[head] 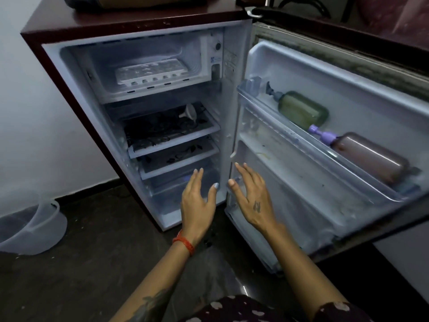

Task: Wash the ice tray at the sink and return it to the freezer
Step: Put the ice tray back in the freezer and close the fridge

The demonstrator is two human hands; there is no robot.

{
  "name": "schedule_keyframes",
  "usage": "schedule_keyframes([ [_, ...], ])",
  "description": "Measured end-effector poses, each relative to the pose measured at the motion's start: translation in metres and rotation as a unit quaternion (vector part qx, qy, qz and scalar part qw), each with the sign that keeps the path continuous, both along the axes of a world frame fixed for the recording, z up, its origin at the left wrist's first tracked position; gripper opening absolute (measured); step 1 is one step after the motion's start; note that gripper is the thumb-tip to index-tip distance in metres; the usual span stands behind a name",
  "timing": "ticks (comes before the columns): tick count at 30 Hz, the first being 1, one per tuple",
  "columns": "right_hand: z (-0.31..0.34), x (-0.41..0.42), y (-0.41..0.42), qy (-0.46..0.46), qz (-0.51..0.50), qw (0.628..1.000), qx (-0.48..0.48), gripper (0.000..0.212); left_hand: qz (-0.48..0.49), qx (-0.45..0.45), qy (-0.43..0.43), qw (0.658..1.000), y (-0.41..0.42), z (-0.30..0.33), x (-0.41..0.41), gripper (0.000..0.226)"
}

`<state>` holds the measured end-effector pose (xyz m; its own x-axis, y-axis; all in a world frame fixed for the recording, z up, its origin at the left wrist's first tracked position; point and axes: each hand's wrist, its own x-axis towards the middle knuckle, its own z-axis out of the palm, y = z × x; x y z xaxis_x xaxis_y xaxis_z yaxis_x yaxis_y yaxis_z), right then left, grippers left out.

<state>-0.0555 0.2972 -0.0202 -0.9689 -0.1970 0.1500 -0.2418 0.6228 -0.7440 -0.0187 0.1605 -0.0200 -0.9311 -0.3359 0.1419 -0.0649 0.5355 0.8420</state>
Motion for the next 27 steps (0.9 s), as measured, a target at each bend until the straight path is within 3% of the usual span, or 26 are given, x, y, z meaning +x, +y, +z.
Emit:
schedule_keyframes([
  [17,-0.014,0.056,0.181,0.03,0.087,0.995,0.049,0.069,0.076,0.023,0.015,0.997,0.196,-0.007,0.066,0.052],
  [27,-0.012,0.096,0.235,0.038,0.041,0.998,0.03,0.069,0.008,-0.002,0.018,1.0,0.252,-0.004,0.098,0.054],
])
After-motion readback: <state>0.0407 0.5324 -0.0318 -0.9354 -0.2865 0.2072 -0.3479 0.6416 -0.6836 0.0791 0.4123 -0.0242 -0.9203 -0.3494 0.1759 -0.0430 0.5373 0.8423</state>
